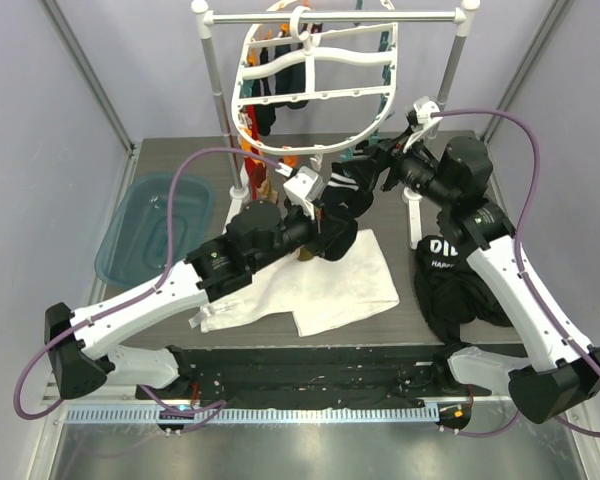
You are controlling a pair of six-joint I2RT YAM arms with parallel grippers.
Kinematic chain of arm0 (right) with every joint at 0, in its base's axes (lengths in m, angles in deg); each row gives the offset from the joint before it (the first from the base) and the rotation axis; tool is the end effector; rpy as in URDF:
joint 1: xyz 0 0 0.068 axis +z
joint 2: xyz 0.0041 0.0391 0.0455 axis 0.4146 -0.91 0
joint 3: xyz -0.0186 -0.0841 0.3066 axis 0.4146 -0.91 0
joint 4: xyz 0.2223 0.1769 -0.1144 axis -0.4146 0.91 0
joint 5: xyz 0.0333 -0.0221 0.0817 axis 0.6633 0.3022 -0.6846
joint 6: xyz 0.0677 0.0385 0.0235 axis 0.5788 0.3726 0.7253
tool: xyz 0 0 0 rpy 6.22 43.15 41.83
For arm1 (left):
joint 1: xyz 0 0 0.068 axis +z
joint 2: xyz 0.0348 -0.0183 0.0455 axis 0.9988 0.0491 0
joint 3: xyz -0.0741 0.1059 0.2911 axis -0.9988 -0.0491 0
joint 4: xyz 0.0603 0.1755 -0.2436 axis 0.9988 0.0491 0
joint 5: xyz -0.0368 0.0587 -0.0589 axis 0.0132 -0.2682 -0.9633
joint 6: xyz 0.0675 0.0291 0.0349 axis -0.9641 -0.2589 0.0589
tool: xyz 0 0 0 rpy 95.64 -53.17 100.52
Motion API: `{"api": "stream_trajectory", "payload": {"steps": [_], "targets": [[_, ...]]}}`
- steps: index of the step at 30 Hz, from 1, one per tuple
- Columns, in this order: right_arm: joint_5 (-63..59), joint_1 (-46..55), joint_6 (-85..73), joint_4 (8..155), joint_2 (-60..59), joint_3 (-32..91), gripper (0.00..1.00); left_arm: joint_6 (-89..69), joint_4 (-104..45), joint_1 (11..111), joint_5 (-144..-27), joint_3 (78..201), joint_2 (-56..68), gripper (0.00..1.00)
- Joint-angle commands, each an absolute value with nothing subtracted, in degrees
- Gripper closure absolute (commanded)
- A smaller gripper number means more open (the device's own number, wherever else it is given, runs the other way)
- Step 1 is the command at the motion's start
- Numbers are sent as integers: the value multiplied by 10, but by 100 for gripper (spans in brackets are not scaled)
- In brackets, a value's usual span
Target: Remove the socks clipped to the hanger
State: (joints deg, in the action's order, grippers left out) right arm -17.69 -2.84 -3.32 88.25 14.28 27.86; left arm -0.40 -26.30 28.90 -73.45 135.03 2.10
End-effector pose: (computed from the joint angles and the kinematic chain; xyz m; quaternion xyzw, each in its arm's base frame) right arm 0.2816 0.1419 0.4997 -0.2174 0.6688 0.3231 0.6333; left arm 0.1938 -0.3045 0.4351 0.2138 0.7067 -0.4112 0.5346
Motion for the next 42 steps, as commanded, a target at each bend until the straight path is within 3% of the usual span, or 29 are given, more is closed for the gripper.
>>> {"api": "stream_trajectory", "payload": {"steps": [1, 16, 26, 29, 36, 42], "targets": [[-216, -26, -37, 812, 141, 277, 28, 3, -260, 287, -750, 1370, 20, 100], [-175, -3, -40, 793, 121, 276, 34, 9, -256, 287, -758, 1388, 42, 100], [-88, 7, -31, 789, 126, 272, 79, 10, -248, 287, -742, 1370, 22, 100], [-85, 8, -22, 784, 138, 262, 88, 9, -243, 287, -721, 1346, 7, 100], [-88, 8, 7, 759, 147, 239, 98, 21, -221, 290, -661, 1302, -41, 100], [-102, 8, 18, 774, 146, 246, 97, 58, -86, 315, -490, 1320, -87, 100]]}}
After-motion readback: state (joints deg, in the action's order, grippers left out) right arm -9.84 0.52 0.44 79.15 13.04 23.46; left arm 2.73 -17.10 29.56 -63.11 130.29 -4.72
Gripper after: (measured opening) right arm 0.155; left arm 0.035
